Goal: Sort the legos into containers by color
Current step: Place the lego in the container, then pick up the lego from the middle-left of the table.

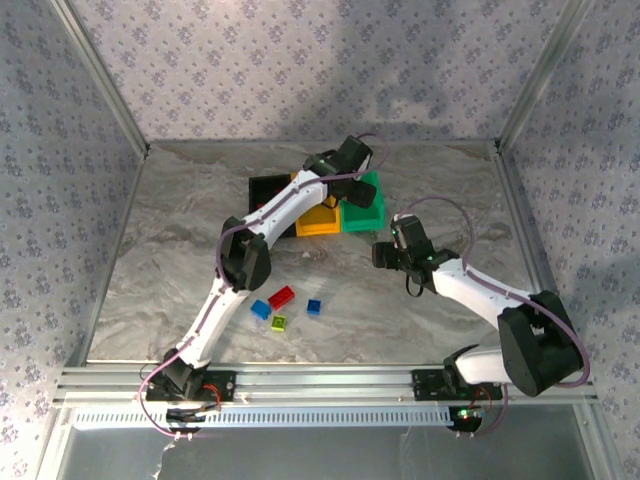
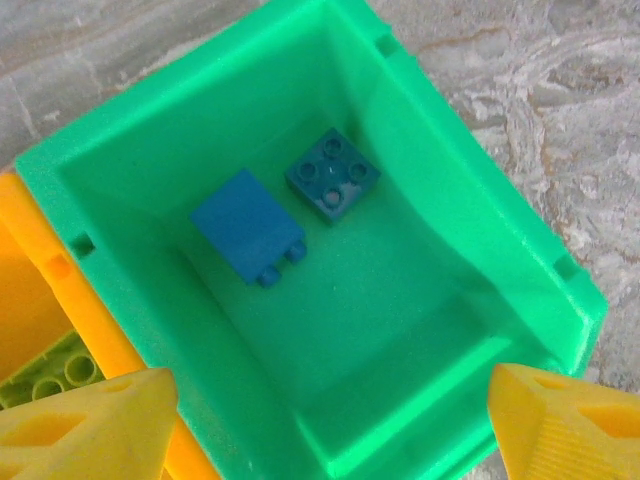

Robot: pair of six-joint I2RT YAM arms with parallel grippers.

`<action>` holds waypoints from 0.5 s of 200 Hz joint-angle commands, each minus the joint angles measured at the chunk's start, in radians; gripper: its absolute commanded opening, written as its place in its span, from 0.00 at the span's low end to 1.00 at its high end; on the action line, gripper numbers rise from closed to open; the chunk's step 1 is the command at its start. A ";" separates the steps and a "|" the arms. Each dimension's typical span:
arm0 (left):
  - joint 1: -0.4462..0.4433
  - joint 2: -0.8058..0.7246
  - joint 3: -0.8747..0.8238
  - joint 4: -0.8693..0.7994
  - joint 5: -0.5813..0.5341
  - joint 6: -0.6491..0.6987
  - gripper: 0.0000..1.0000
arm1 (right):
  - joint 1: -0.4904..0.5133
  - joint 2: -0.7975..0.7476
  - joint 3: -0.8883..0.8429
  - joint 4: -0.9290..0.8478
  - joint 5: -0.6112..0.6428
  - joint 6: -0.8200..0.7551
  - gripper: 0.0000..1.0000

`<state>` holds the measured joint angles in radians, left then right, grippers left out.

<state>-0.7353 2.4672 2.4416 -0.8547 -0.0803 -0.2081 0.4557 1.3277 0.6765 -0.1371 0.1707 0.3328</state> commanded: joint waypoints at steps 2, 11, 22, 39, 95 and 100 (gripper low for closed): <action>-0.005 -0.137 -0.085 0.044 0.031 -0.019 0.81 | -0.008 0.012 0.008 0.002 -0.012 0.011 0.83; -0.004 -0.176 -0.143 0.073 0.038 -0.021 0.81 | -0.008 0.013 0.010 -0.001 -0.012 0.011 0.83; -0.004 -0.228 -0.220 0.104 0.042 -0.023 0.81 | -0.007 0.016 0.009 -0.001 -0.016 0.011 0.83; -0.003 -0.326 -0.371 0.163 0.033 -0.027 0.81 | -0.007 0.017 0.009 -0.001 -0.022 0.013 0.83; 0.005 -0.642 -0.874 0.334 -0.086 -0.087 0.80 | 0.002 0.020 0.003 0.005 -0.075 0.035 0.83; 0.005 -0.669 -0.917 0.345 -0.101 -0.093 0.80 | 0.002 0.025 0.008 0.003 -0.077 0.037 0.83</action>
<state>-0.7349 1.9072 1.6726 -0.5930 -0.1001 -0.2581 0.4557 1.3388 0.6765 -0.1360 0.1219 0.3489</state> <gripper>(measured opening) 0.802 0.830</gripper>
